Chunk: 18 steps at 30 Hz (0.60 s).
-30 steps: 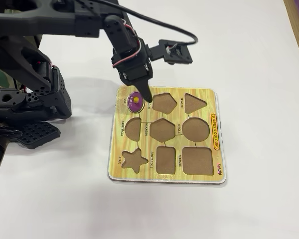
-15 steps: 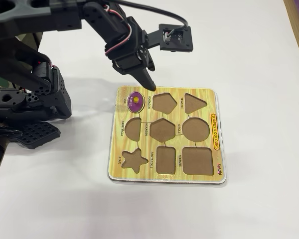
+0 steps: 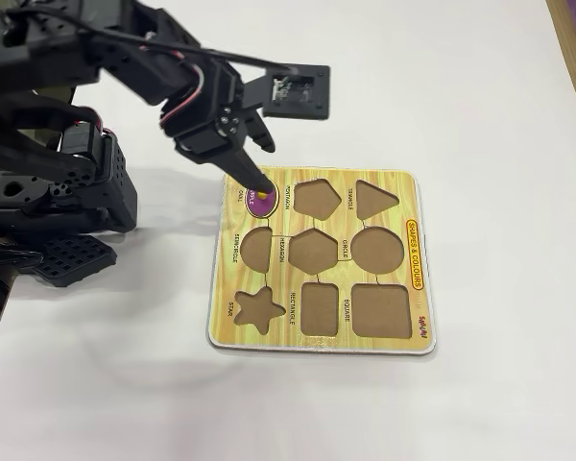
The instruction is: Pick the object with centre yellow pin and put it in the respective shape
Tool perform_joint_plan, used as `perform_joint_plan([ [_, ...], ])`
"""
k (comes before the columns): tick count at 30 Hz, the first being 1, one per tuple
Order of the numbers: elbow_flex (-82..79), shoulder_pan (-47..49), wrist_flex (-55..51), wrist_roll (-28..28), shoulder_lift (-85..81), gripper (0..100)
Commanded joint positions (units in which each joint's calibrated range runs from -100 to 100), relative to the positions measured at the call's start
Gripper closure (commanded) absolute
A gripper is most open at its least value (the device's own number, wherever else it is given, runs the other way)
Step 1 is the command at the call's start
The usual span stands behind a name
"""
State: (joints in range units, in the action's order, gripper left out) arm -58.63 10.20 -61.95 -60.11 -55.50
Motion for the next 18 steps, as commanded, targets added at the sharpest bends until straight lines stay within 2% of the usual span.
perform_joint_plan([
  [1,-2.16,-4.43,0.67,-0.35,-7.01,81],
  [10,-11.15,-10.98,0.67,-0.35,-20.07,81],
  [18,-21.67,-12.44,0.67,-0.4,-31.87,81],
])
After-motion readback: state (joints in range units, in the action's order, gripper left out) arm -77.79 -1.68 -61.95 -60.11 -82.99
